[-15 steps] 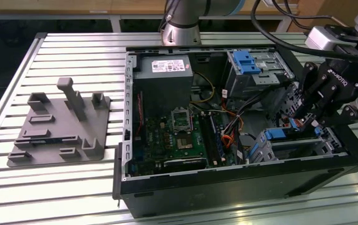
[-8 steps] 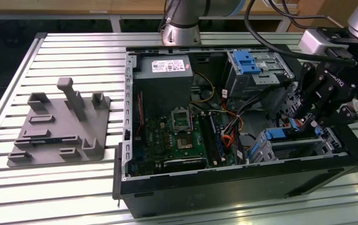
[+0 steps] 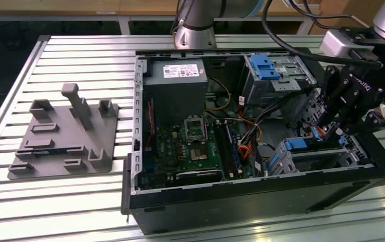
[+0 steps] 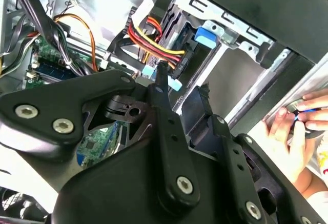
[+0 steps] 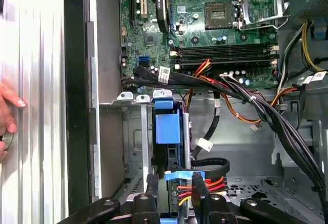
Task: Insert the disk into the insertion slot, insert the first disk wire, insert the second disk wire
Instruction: 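Insert the second disk wire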
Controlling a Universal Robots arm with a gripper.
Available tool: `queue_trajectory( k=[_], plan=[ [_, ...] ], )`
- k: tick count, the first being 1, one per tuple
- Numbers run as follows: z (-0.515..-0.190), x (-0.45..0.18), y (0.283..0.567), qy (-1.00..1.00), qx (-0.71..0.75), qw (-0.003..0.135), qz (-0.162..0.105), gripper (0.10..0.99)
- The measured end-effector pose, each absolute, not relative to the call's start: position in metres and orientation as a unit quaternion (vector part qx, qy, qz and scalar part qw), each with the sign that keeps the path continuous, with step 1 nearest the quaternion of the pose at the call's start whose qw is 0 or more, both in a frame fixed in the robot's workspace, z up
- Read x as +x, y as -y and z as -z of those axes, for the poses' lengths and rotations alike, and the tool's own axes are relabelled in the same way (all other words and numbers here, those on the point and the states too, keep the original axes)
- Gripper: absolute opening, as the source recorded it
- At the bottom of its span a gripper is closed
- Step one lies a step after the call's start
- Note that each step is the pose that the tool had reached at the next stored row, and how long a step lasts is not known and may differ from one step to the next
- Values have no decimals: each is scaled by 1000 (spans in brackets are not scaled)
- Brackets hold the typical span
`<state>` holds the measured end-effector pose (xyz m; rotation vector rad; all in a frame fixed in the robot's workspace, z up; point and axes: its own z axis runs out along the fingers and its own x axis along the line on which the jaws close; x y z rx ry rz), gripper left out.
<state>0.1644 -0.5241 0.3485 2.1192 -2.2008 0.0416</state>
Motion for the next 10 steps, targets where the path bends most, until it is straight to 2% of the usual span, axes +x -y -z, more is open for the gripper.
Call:
queue_trajectory(
  k=[10],
  plan=[
    [-372,155,520,720,692,45,-21,392]
  ],
)
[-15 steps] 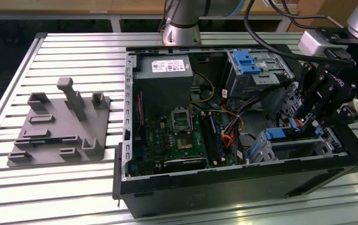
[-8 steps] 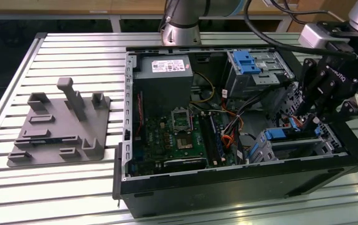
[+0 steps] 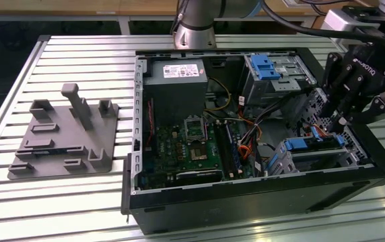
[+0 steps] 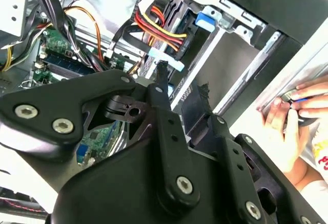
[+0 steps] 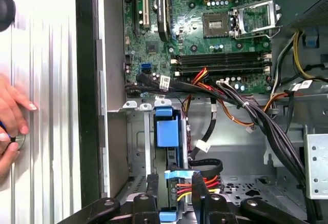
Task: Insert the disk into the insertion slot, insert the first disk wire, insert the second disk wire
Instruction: 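Insert the second disk wire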
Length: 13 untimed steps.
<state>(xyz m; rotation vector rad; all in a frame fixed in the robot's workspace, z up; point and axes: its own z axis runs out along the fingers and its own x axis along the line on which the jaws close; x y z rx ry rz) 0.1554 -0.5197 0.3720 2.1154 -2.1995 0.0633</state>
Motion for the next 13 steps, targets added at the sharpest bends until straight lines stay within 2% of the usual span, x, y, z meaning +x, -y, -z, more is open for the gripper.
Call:
queue_trajectory(
  k=[11,13],
  plan=[
    [-372,153,519,720,692,46,-23,376],
    [-372,152,519,720,692,47,-23,247]
  ],
)
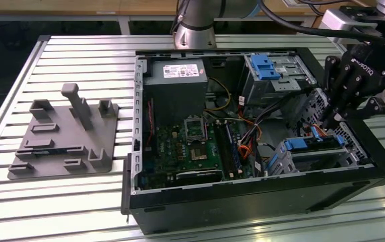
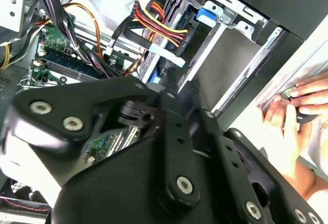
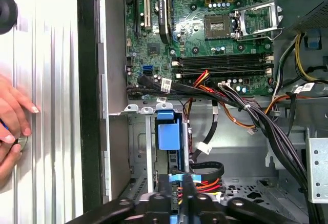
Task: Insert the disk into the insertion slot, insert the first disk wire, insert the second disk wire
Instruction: 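Insert the second disk wire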
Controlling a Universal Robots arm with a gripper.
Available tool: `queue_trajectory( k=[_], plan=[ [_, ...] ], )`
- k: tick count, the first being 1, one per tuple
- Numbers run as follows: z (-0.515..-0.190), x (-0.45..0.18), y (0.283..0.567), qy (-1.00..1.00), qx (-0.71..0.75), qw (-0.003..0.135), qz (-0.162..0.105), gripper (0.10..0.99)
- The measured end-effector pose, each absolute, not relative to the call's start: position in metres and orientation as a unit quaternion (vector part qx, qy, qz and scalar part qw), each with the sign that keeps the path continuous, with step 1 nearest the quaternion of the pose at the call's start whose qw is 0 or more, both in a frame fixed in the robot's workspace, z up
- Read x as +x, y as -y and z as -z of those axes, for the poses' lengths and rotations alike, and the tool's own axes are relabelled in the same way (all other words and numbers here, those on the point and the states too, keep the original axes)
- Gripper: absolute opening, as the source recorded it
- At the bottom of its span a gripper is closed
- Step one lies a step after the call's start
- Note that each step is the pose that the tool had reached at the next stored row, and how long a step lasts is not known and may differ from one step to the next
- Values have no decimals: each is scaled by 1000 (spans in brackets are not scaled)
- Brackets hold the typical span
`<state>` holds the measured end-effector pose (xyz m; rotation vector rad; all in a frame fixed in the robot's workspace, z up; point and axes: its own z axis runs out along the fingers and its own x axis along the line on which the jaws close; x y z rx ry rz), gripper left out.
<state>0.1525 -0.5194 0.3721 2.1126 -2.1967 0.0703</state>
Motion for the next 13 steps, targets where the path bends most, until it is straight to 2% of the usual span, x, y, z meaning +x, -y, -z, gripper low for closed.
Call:
queue_trajectory(
  k=[1,2,3,4,13],
  plan=[
    [-372,152,519,720,692,47,-23,247],
    [-372,152,519,720,692,47,-23,188],
    [-372,152,519,720,692,47,-23,188],
    [-372,152,519,720,692,47,-23,125],
    [-372,152,519,720,692,47,-23,125]
  ],
)
